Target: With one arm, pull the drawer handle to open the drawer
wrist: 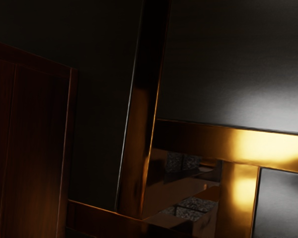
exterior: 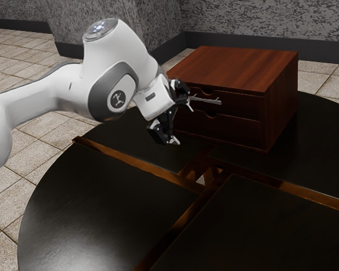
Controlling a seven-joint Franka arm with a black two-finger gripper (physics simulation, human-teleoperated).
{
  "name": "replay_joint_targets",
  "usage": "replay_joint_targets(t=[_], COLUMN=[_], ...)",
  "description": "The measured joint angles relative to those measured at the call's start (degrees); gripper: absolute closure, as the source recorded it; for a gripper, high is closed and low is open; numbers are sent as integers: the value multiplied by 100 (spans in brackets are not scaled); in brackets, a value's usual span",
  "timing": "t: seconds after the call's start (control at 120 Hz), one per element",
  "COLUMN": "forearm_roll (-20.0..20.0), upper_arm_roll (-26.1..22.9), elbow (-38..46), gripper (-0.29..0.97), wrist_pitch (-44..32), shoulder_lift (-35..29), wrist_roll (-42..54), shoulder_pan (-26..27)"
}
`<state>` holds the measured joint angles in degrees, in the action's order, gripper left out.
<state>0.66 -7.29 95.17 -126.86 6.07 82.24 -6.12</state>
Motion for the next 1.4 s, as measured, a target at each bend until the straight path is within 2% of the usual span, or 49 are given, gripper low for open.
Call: replay_joint_targets(t=[0.242,0.508,1.4], forearm_roll=[6,-2,4], upper_arm_roll=[0,42,53], elbow=[-165,-666,-2252], gripper=[0,0,0], wrist_pitch=[-69,-191,293], shoulder_lift=[156,608,1913], wrist_roll=[142,190,249], shoulder_pan=[26,-53,-151])
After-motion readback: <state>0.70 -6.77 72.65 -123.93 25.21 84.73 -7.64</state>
